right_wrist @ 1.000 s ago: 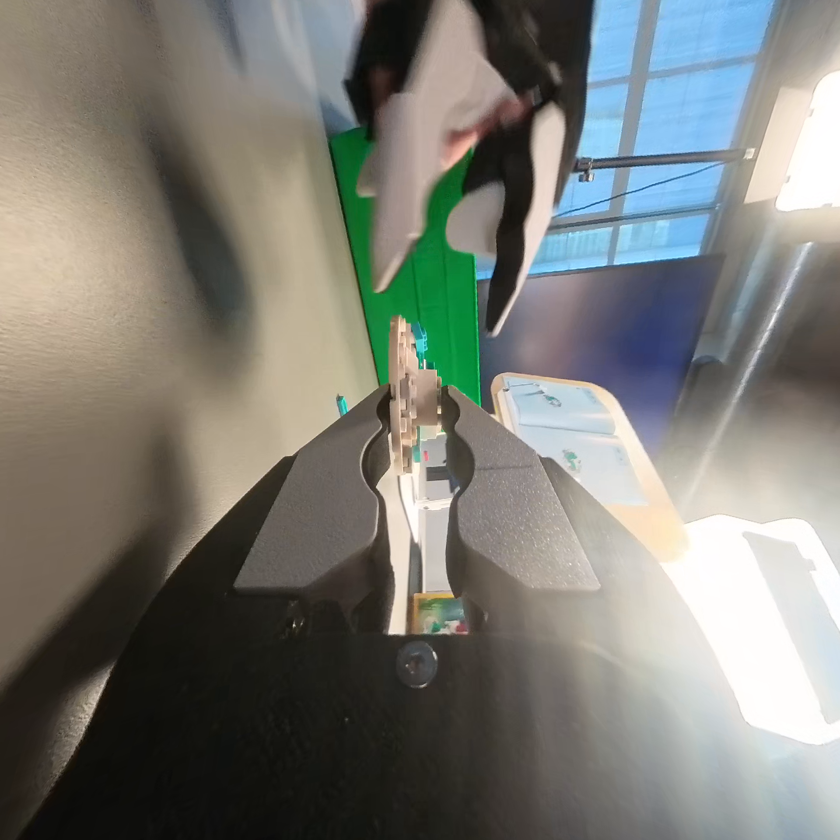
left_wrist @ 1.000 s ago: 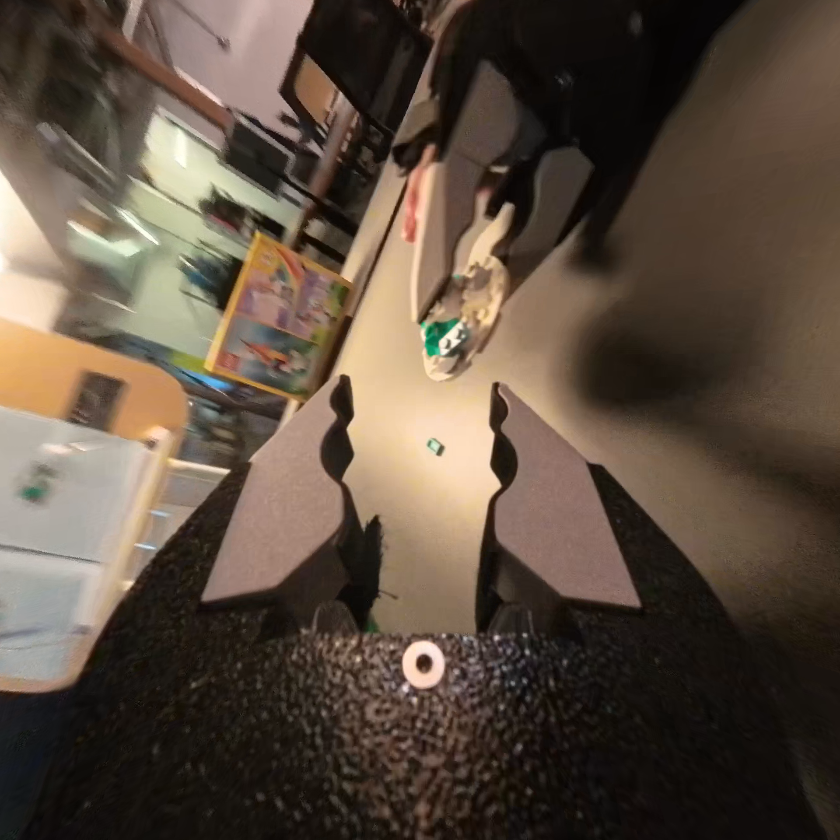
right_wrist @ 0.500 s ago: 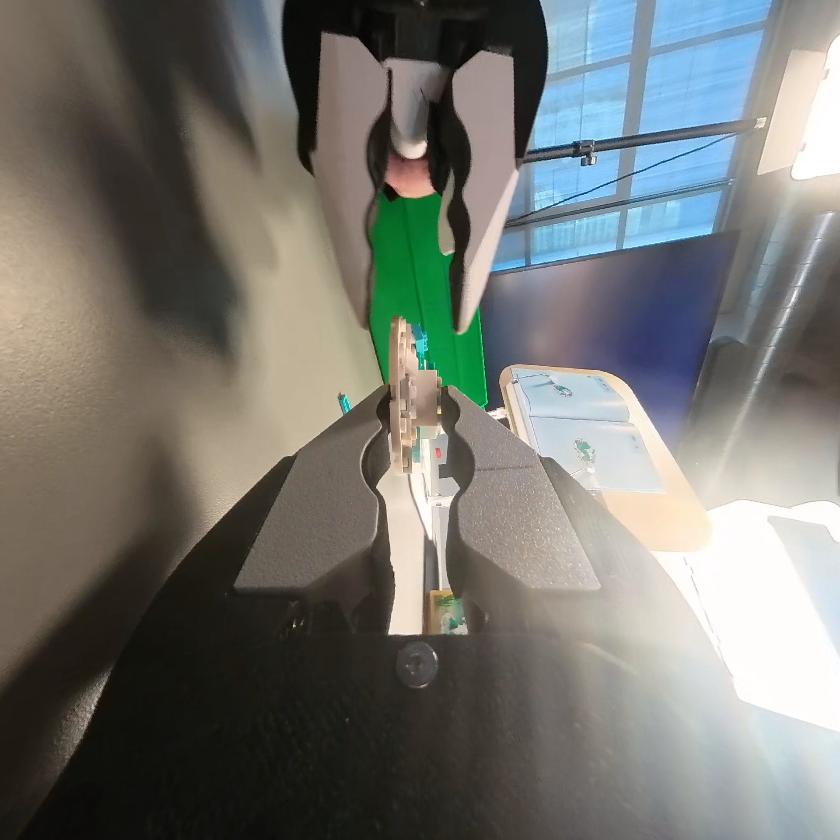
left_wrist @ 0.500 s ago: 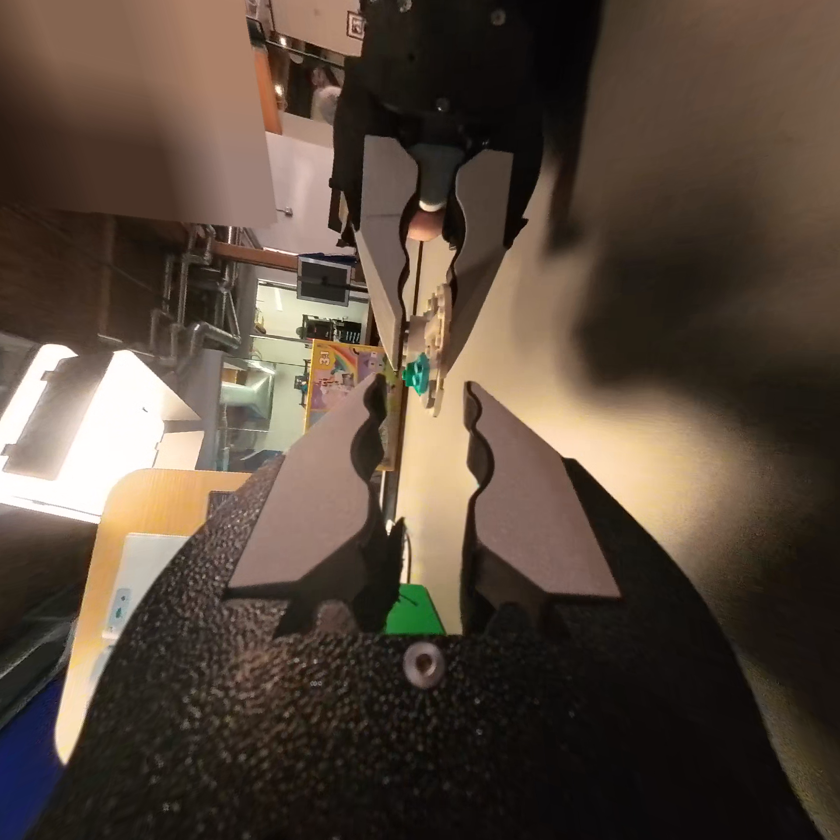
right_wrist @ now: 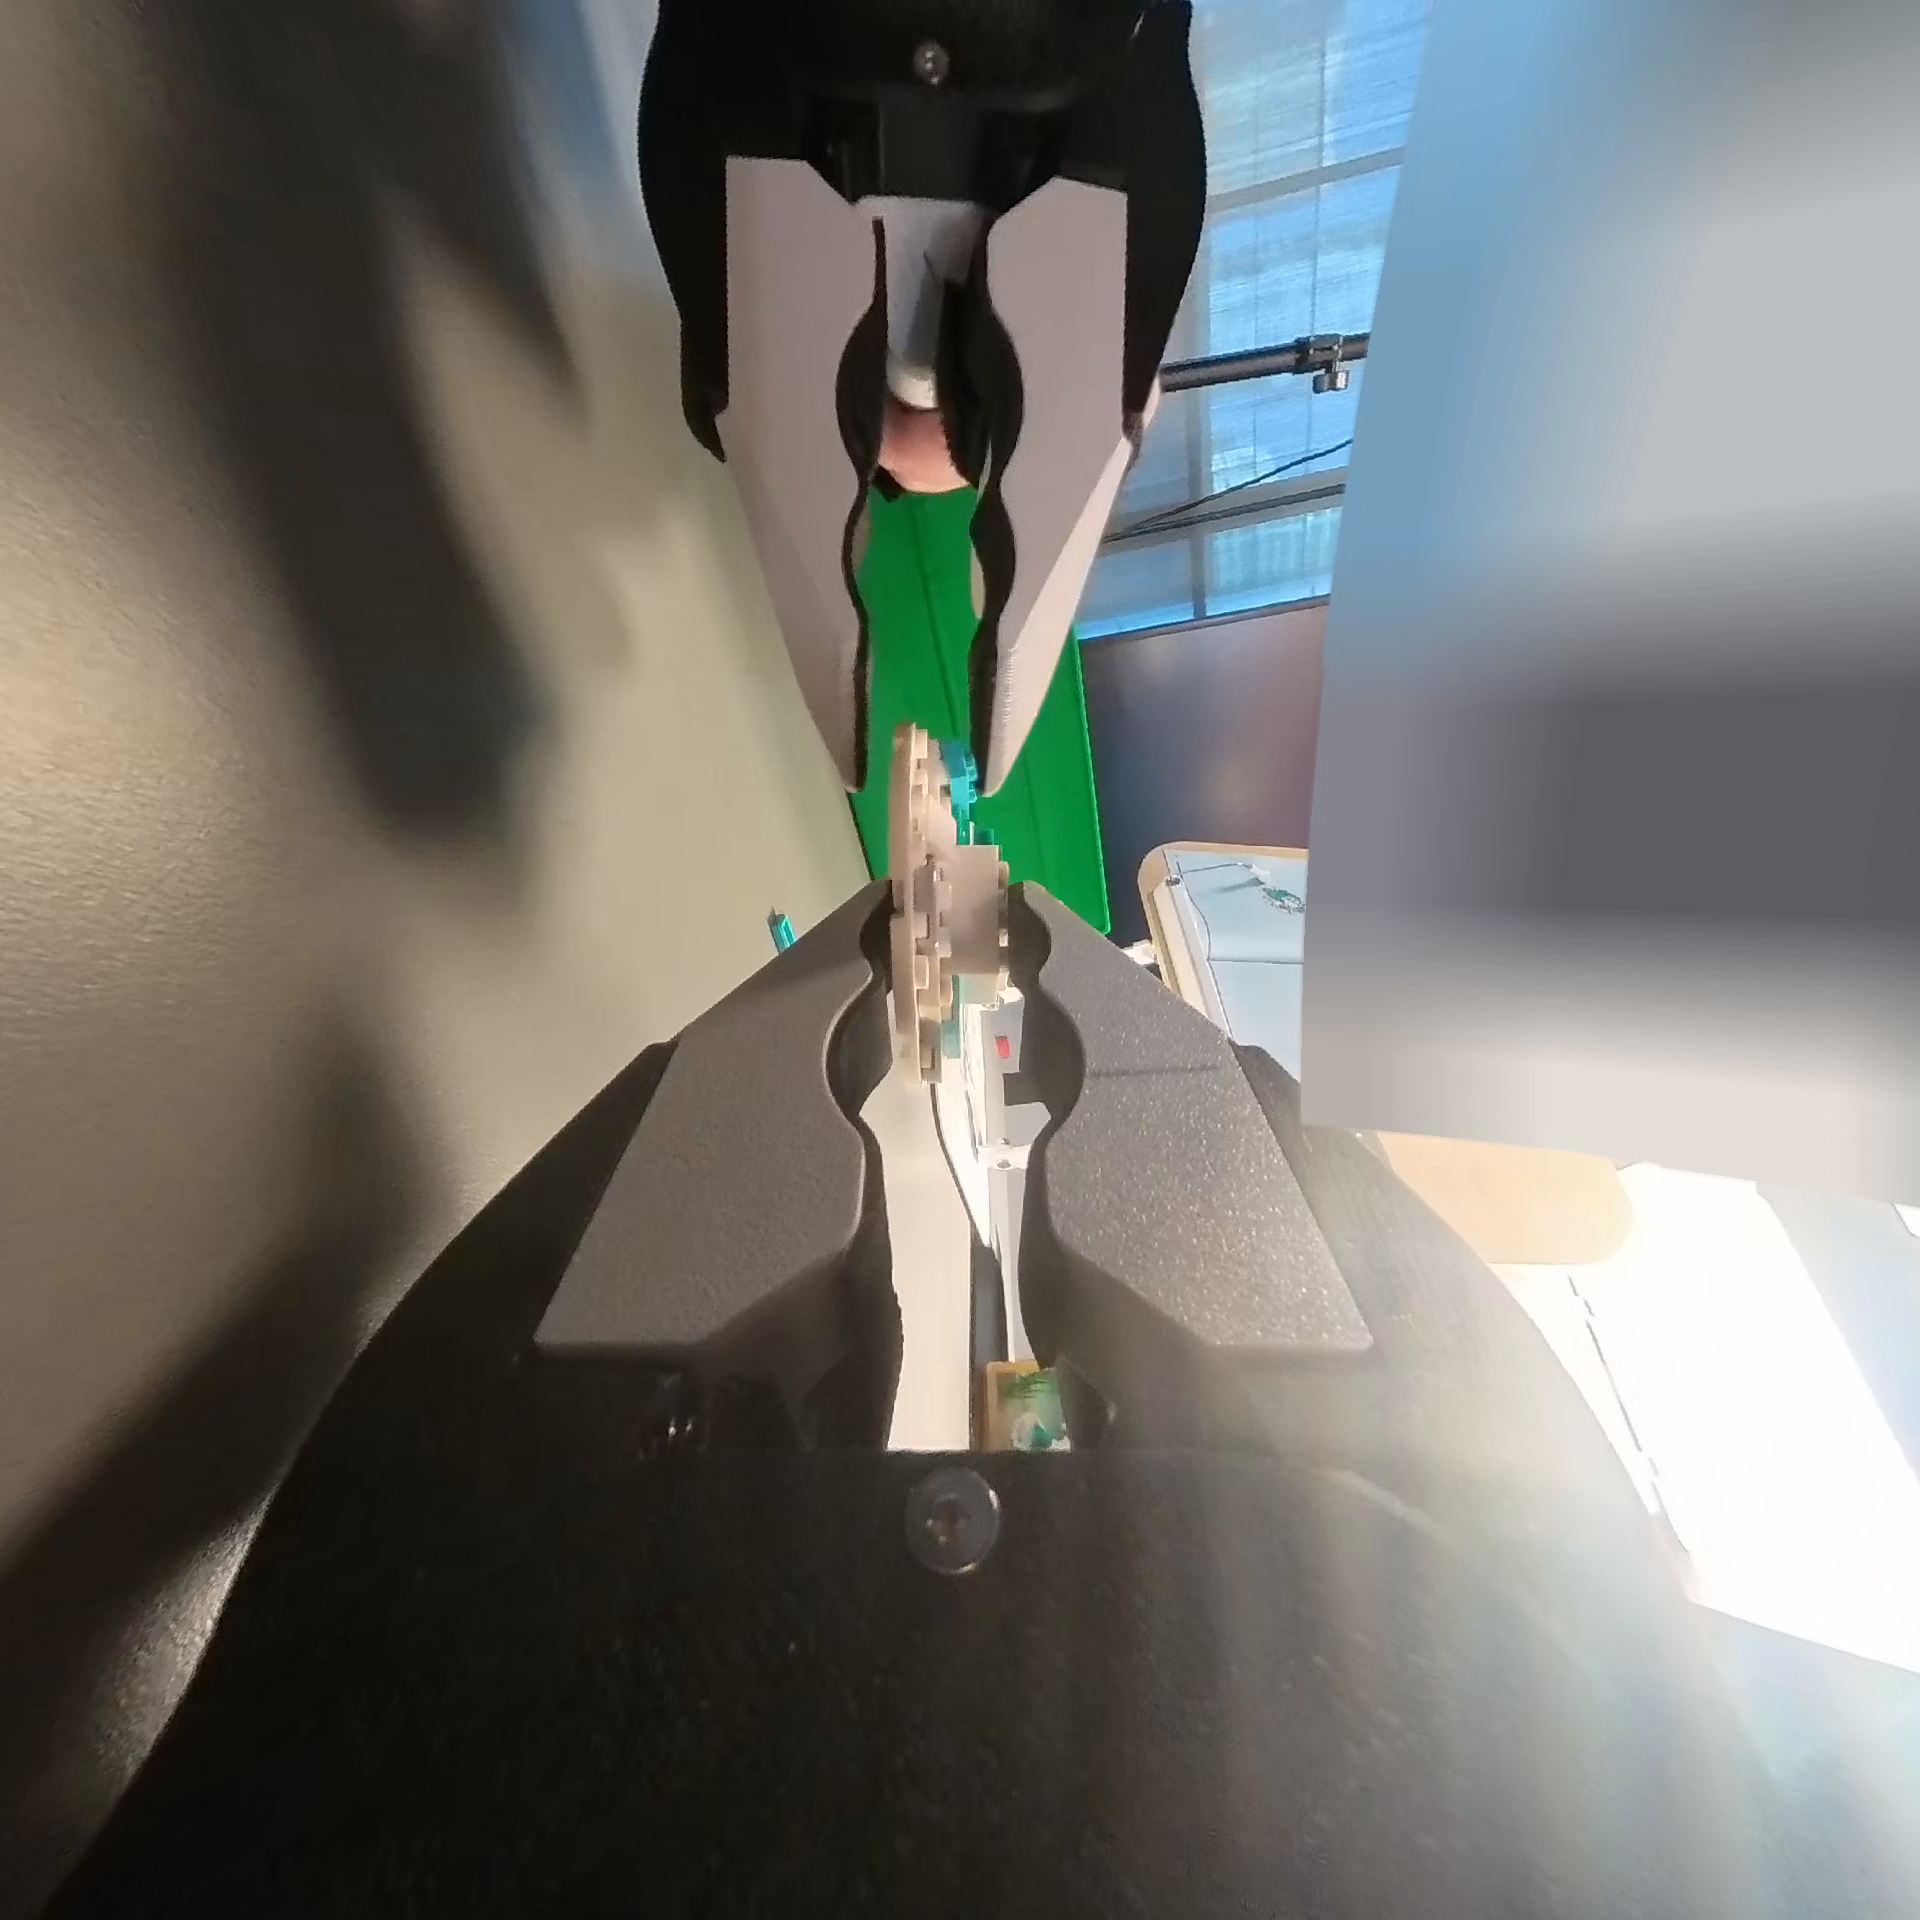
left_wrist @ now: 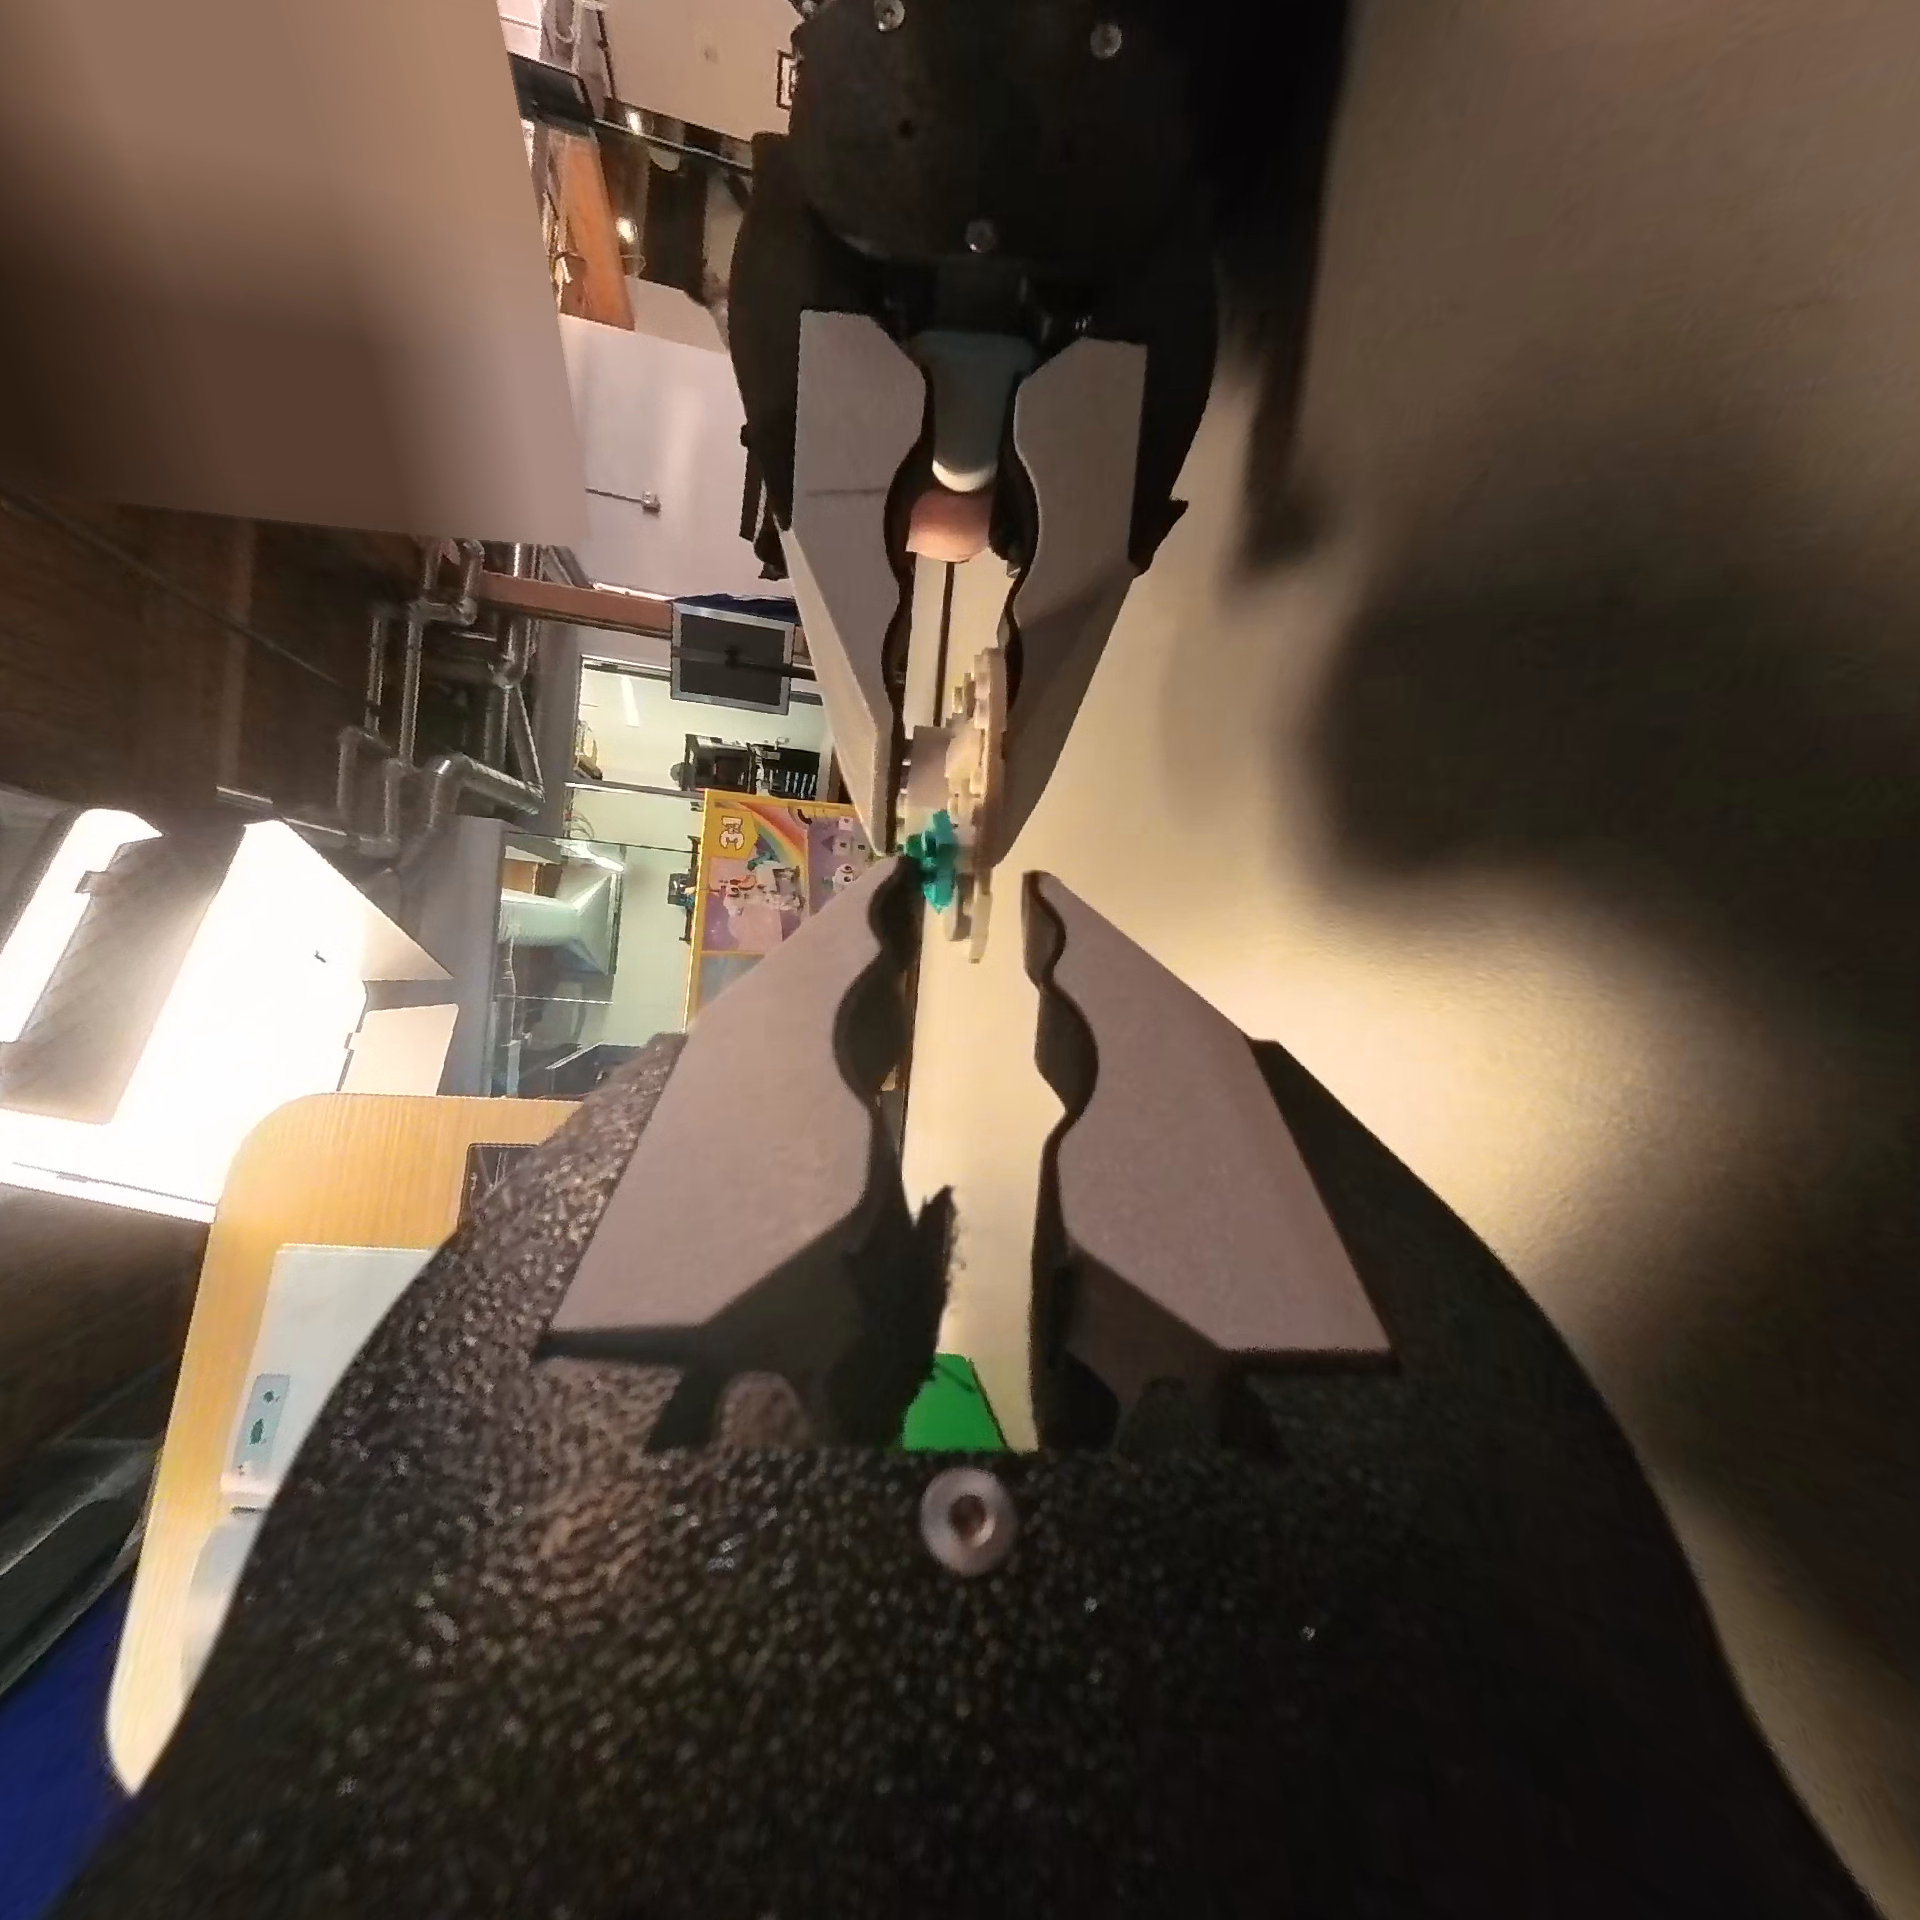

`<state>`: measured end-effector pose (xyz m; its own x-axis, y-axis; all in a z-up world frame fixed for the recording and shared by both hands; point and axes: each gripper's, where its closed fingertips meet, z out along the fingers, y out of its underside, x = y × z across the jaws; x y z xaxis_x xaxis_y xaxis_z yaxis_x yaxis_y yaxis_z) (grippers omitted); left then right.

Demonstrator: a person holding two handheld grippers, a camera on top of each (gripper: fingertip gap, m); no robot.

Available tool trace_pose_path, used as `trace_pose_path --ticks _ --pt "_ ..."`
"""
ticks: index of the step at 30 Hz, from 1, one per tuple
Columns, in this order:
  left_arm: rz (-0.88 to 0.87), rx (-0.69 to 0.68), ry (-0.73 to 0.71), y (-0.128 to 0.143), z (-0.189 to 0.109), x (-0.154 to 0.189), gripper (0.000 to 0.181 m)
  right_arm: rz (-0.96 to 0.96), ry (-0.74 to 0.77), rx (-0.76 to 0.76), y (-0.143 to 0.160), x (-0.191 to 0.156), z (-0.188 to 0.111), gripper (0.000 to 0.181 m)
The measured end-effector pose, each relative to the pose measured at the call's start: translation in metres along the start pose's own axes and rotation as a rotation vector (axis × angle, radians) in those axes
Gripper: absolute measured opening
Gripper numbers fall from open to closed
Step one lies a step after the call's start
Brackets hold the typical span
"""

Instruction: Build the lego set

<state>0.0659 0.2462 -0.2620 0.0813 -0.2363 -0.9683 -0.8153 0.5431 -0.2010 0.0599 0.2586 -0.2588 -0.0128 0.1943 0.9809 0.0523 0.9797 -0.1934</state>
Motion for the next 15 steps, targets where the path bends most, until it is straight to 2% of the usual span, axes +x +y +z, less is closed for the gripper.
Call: trace_pose_path --ticks 12,15 --pt "0.04 0.019 -0.026 -0.0047 -0.0001 -0.002 0.01 0.041 -0.025 0.027 -0.0046 -0.0018 -0.002 0.017" --pt "0.06 0.011 0.017 -0.004 0.0007 0.0021 0.009 0.06 -0.049 0.029 -0.0045 -0.0048 -0.0022 0.017"
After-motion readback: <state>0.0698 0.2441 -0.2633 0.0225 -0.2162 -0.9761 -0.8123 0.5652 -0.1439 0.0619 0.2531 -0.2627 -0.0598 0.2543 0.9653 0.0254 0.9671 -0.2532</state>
